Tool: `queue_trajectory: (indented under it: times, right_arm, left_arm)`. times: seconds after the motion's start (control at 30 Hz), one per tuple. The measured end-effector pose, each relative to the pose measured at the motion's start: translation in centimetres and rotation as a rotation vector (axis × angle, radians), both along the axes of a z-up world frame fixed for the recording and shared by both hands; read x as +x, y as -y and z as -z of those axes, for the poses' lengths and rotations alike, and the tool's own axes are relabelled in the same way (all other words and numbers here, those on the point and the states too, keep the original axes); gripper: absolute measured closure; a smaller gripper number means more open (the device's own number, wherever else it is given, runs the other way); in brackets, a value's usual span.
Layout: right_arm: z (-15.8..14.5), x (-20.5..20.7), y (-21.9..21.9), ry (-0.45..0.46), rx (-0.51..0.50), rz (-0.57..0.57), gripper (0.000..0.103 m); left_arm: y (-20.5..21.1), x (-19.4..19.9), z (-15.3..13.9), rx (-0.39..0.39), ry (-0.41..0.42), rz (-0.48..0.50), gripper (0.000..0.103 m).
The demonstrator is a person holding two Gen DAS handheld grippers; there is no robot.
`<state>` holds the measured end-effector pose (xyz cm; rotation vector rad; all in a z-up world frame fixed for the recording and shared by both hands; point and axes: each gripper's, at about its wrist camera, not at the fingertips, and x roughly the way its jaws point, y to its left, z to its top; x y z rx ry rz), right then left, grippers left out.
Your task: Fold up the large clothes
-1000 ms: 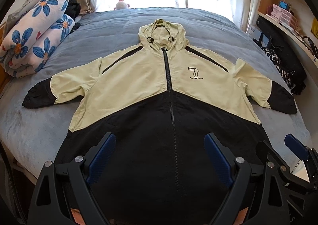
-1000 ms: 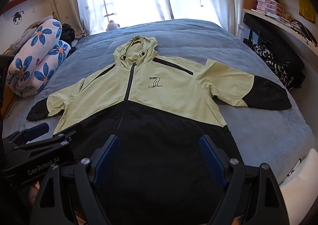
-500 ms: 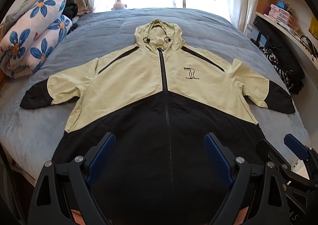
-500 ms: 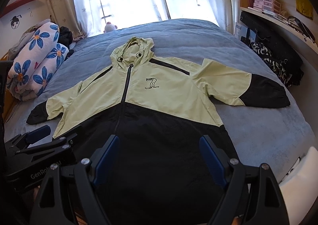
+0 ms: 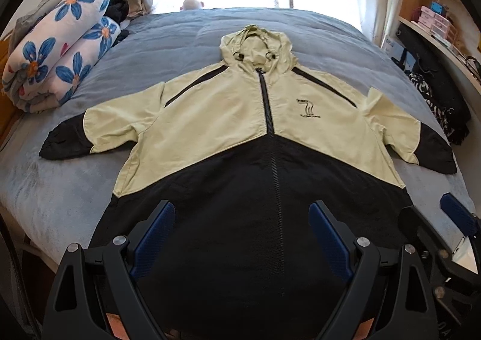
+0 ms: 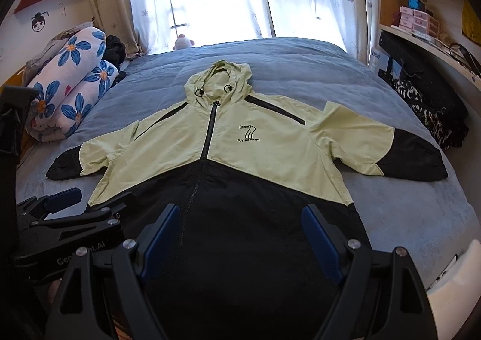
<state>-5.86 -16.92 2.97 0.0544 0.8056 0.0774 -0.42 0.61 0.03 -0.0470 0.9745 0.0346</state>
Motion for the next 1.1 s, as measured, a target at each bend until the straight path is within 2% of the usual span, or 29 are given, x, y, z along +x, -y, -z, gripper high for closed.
queue_trajectory:
  times: [0.53, 0.83, 1.1]
  right_arm:
    - [0.2, 0.5, -0.7, -0.014, -0.013, -0.005, 0.020]
    - [-0.7, 0.6, -0.2, 0.017, -0.005, 0.021, 0.020]
    - [-1.9, 0.9, 0.0, 0.010, 0.025, -0.011, 0.020]
  left_arm:
    - [-1.1, -0.3, -0.4, -0.002, 0.036, -0.022, 0.013]
    - [-0.7, 0.0, -0.9, 0.021, 0.051, -0.017, 0.013]
    - [-0.4, 0.1, -2.4, 0.016, 0.085, 0.003, 0.013]
